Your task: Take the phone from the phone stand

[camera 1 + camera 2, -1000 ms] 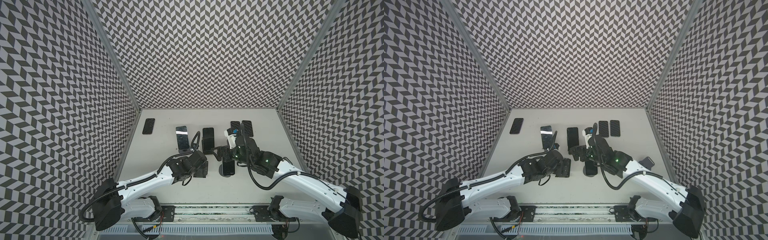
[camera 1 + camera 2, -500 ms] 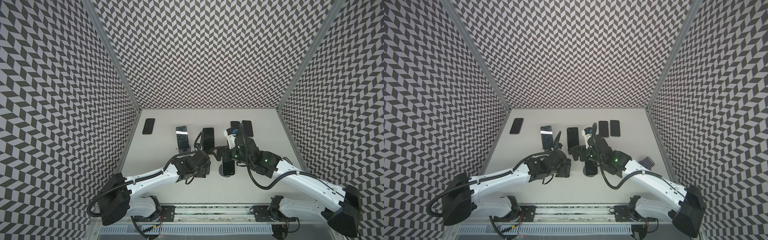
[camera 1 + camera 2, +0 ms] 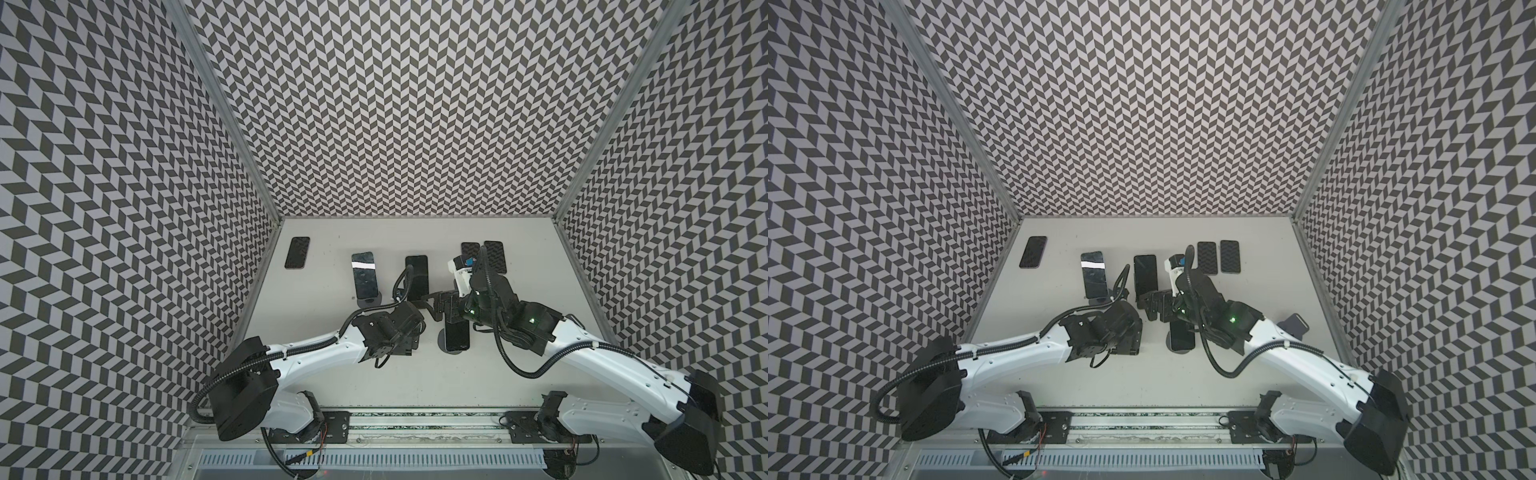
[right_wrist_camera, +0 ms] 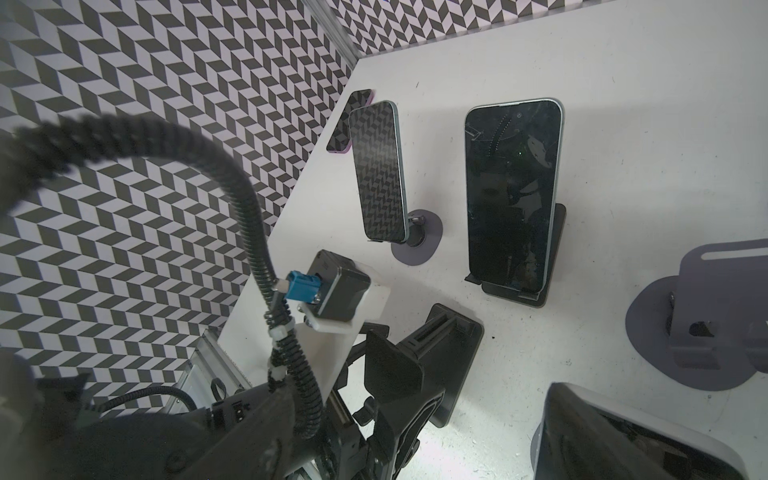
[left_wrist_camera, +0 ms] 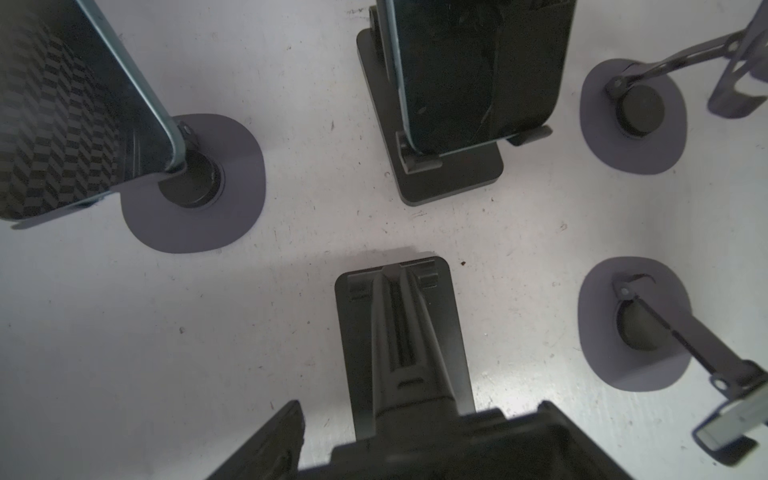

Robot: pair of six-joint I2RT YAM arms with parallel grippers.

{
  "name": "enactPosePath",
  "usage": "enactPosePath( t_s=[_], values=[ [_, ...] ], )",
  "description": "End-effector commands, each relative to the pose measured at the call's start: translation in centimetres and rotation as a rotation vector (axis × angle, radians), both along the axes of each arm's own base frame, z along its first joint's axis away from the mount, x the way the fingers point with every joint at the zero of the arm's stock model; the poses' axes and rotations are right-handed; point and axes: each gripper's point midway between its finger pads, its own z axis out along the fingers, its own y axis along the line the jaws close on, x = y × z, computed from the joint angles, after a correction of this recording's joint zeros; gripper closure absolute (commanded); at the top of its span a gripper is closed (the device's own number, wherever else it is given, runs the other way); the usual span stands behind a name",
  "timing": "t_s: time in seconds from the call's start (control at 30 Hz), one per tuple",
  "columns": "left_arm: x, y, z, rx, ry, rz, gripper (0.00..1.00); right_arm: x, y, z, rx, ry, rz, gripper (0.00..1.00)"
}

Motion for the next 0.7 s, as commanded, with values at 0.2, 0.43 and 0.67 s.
enactPosePath(
  t_s=[0.2, 0.43, 0.67],
  values=[
    [0.7, -0.5, 1.1, -0.021, -0.038, 0.018, 0.15, 0.6, 0.8, 0.5, 0.031, -0.019, 0.013, 0.07],
    [0.3, -0.2, 1.0, -0.034, -0.03, 0.022, 0.21, 0.6, 1.4, 0.4, 0.038, -0.007, 0.033, 0.08],
    [-0.1, 0.1, 1.0, -0.052, -0.029, 0.017, 0.23, 0.6, 1.5, -0.1, 0.037, 0.006, 0.033, 0.07]
  ],
)
